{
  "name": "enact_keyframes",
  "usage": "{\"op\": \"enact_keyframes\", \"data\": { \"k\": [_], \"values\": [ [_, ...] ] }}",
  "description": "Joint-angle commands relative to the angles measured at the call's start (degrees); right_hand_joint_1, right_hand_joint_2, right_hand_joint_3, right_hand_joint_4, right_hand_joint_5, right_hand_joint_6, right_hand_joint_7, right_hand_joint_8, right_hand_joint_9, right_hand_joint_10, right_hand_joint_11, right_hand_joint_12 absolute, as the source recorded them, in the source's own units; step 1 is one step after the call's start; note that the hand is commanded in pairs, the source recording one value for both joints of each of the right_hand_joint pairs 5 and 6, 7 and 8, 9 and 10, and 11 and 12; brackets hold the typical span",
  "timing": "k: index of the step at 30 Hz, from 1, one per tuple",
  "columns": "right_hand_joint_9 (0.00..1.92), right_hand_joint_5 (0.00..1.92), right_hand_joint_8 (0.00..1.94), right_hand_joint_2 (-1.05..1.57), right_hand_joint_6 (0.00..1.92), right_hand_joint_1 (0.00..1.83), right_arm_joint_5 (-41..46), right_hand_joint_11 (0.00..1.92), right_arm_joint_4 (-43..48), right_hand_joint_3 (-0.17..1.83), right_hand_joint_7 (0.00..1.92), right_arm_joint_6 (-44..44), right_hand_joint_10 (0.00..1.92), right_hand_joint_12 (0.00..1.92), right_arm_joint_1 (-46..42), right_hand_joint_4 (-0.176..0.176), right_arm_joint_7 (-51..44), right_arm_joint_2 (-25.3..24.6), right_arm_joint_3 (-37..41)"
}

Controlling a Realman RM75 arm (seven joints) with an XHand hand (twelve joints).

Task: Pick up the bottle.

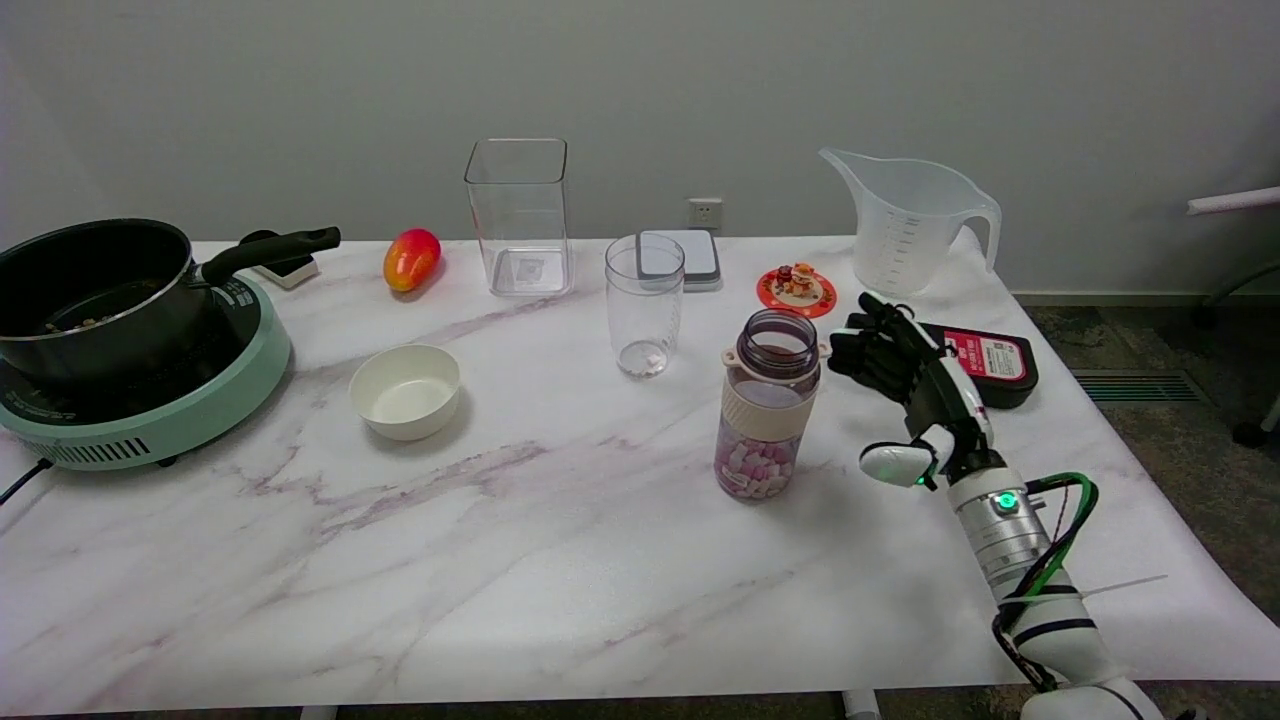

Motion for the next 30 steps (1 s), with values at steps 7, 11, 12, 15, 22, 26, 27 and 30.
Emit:
{"op": "enact_keyframes", "data": {
  "k": [7,11,12,15,22,26,27,30],
  "values": [
    [0.56,0.2,0.58,-0.38,0.2,1.1,-0.4,0.56,-5.6,0.84,0.58,0.7,0.56,0.56,7.4,0.0,-3.4,-6.1,-7.9],
    [0.55,0.2,0.58,-0.37,0.2,1.11,-0.6,0.55,-5.8,0.87,0.58,-0.5,0.55,0.55,8.6,0.0,-4.3,-6.6,-8.3],
    [0.55,0.2,0.58,-0.37,0.2,1.11,-0.6,0.55,-5.8,0.87,0.58,-0.8,0.55,0.55,8.8,0.0,-4.4,-6.7,-8.3],
    [0.55,0.2,0.58,-0.37,0.2,1.11,-0.7,0.55,-5.9,0.88,0.58,-2.0,0.55,0.55,9.4,0.0,-4.4,-6.9,-8.3],
    [0.55,0.2,0.58,-0.39,0.2,1.11,-1.1,0.55,-5.9,0.9,0.58,-3.4,0.55,0.55,10.2,0.0,-4.4,-7.5,-8.3],
    [0.55,0.2,0.58,-0.39,0.2,1.11,-1.2,0.55,-5.6,0.88,0.58,-4.3,0.55,0.55,10.4,0.0,-4.4,-7.6,-8.3],
    [0.55,0.2,0.58,-0.39,0.2,1.11,-1.2,0.55,-5.5,0.88,0.58,-4.5,0.55,0.55,10.4,0.0,-4.4,-7.6,-8.3],
    [0.55,0.21,0.58,-0.36,0.21,1.13,-1.2,0.55,-5.5,0.82,0.58,-4.8,0.55,0.55,10.6,0.0,-4.4,-7.6,-8.3]
  ]
}}
